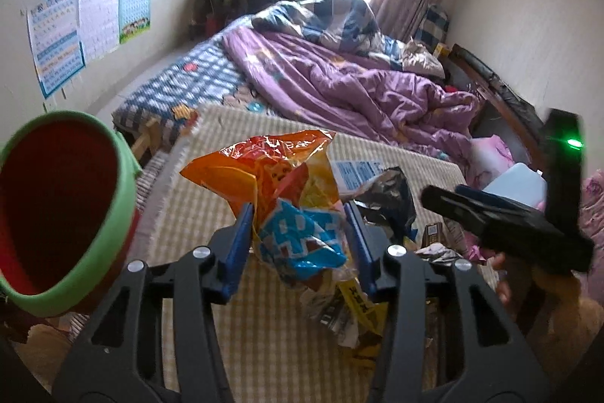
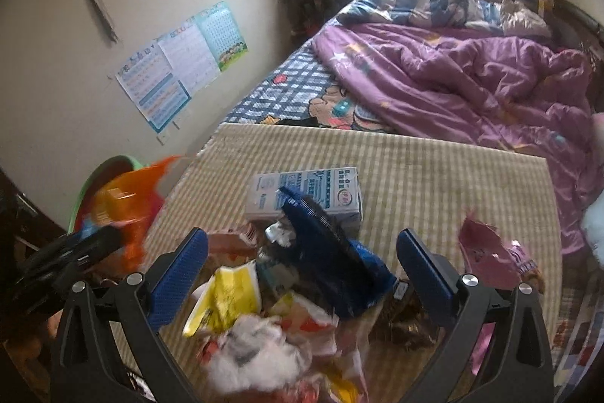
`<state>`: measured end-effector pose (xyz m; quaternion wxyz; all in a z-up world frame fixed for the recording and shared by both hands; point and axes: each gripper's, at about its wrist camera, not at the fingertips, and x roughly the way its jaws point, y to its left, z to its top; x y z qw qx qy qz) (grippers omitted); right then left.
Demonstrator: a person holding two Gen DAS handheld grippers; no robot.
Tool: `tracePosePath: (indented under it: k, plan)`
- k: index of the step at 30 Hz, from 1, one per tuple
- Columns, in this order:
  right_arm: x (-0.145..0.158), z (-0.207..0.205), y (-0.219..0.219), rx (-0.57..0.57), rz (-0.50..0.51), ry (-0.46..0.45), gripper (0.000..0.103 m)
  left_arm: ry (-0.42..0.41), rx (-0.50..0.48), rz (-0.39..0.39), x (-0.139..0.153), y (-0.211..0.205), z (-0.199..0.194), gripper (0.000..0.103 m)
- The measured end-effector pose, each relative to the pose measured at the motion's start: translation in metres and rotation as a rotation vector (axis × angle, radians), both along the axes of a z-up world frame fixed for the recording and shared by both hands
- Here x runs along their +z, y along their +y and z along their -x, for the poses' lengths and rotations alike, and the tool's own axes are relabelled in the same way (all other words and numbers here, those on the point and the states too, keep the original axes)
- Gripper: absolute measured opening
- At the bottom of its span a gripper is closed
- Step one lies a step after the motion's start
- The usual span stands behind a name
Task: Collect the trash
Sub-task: 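Grasp the orange-blue snack bag with the left tool while the right tool grasps the blue wrapper, then carry both wrappers to the green bin and open both tools to drop them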
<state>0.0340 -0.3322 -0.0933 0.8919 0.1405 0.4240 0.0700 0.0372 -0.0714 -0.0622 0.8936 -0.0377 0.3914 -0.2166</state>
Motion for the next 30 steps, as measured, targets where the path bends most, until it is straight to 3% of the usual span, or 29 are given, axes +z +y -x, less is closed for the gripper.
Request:
tracePosePath:
  k: [6, 11, 14, 19, 30]
  plan:
    - [-0.023, -0.021, -0.004, 0.025, -0.052, 0.069, 0.073, -0.03, 0.046, 0.006, 0.008, 0.021, 0.01, 0.046]
    - [-0.032, -0.03, -0.004, 0.049, -0.098, 0.086, 0.037, -0.005, 0.107, 0.021, 0.004, 0.043, 0.007, 0.046]
    - [-0.027, -0.027, -0.005, 0.047, -0.108, 0.066, 0.026, 0.0, 0.149, 0.029, 0.004, 0.057, 0.006, 0.046]
    - [-0.001, -0.008, -0.01, 0.023, -0.129, -0.01, 0.019, -0.03, 0.22, 0.02, 0.01, 0.076, 0.009, 0.046]
    - [0.072, 0.019, 0.003, 0.049, -0.143, -0.18, 0.017, -0.065, 0.33, 0.016, 0.015, 0.114, 0.008, 0.046]
